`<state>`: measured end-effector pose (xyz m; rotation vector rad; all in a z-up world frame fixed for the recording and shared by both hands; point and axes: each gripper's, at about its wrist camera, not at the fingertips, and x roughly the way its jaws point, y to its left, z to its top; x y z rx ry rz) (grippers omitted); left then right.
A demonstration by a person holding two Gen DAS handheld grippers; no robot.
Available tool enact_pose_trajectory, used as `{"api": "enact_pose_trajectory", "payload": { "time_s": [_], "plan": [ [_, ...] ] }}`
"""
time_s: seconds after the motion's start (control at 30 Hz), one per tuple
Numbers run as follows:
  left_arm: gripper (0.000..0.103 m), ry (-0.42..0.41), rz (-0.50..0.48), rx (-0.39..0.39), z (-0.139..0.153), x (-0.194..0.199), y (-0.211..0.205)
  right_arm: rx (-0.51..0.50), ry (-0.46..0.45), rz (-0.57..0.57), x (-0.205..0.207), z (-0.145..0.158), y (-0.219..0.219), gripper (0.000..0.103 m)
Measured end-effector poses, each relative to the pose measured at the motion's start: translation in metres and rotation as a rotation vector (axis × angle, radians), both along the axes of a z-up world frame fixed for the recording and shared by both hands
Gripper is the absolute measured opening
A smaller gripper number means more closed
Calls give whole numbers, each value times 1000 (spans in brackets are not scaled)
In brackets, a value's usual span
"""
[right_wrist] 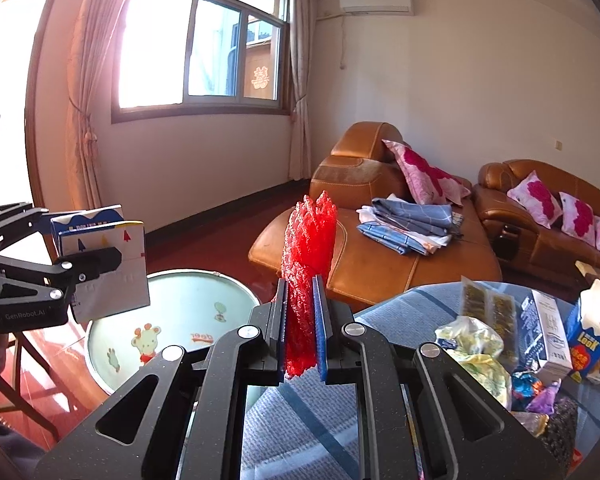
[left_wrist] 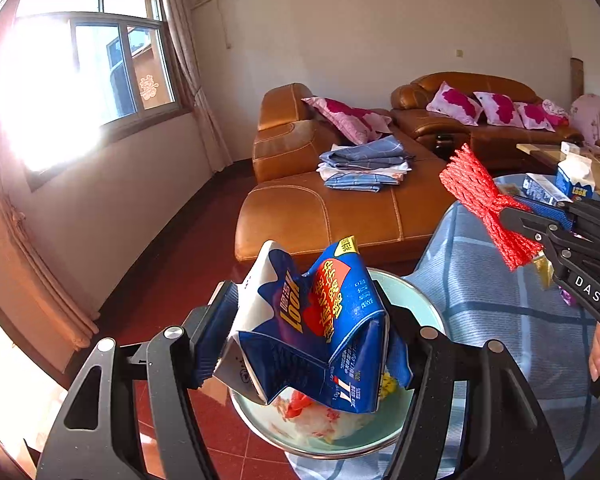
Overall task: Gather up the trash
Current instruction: 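Carry the blue snack bag and red mesh bag with both tools over the bin, then open both tools to drop the snack bag and mesh bag into the bin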
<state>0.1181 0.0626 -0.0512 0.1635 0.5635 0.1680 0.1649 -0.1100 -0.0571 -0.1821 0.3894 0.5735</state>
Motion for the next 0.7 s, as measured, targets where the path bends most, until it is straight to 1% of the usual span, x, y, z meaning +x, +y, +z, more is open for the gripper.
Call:
{"api": "enact_pose_trajectory", "payload": {
  "time_s": [0.2, 0.4, 0.5, 0.7],
  "plan": [
    [64, 10, 26, 2, -2, 2, 10, -43, -8, 39, -1, -7, 17, 12],
    [64, 20, 44, 22, -5, 3, 17, -89, -14, 74, -1, -15, 29, 12],
    [65, 29, 47, 26, -8, 3, 21, -91, -17, 90, -1, -14, 33, 12],
    [64, 37, 56, 37, -11, 2, 26, -127, -22, 128, -5, -18, 43, 12]
  ]
}}
